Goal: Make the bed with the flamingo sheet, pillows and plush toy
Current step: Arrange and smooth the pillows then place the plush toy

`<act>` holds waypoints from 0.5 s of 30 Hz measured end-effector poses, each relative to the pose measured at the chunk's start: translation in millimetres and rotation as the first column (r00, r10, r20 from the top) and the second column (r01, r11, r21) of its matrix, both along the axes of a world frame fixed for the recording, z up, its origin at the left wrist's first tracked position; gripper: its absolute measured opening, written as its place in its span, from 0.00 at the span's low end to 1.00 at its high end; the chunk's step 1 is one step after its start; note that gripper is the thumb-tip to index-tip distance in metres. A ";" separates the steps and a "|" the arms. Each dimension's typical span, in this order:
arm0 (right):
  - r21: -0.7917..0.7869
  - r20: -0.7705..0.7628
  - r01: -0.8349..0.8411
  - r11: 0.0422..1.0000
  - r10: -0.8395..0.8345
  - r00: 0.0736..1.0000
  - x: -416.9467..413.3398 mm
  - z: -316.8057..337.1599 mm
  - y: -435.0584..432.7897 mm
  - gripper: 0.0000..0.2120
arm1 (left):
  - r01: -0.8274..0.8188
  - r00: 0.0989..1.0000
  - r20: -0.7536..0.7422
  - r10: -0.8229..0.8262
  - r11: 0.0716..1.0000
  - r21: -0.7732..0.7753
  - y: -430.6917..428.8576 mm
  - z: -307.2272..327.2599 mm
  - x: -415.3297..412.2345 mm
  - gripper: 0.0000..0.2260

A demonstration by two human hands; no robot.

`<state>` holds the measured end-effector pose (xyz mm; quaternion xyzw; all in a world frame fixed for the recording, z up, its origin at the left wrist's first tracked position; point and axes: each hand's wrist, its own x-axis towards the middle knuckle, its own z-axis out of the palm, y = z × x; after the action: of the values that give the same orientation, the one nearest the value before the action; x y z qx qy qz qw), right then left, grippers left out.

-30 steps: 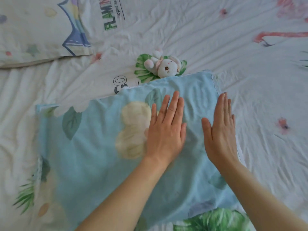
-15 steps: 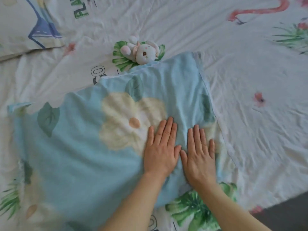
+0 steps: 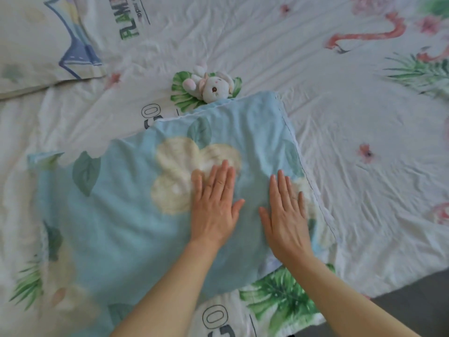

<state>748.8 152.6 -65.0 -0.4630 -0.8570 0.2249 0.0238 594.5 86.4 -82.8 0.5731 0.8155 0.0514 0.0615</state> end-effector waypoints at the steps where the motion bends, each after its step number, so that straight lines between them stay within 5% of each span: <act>1: 0.007 -0.015 -0.025 1.000 0.025 1.000 -5.7 3.9 1.1 0.32 | -0.030 1.000 -0.009 0.030 1.000 0.008 -0.7 2.6 -9.8 0.30; 8: -0.099 0.105 -0.232 0.968 0.242 0.964 -55.4 12.6 12.0 0.40 | -0.164 0.986 -0.021 0.163 0.978 -0.127 0.5 12.5 -99.4 0.27; 15: -0.115 0.385 -0.274 0.955 0.297 0.874 -91.9 16.1 17.6 0.59 | -0.138 0.982 0.078 0.171 0.937 -0.320 31.9 14.6 -154.6 0.46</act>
<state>656.9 170.2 -48.9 -0.3678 -0.8960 0.1511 -0.1977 439.9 118.3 -68.2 0.4868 0.8515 -0.0439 0.1900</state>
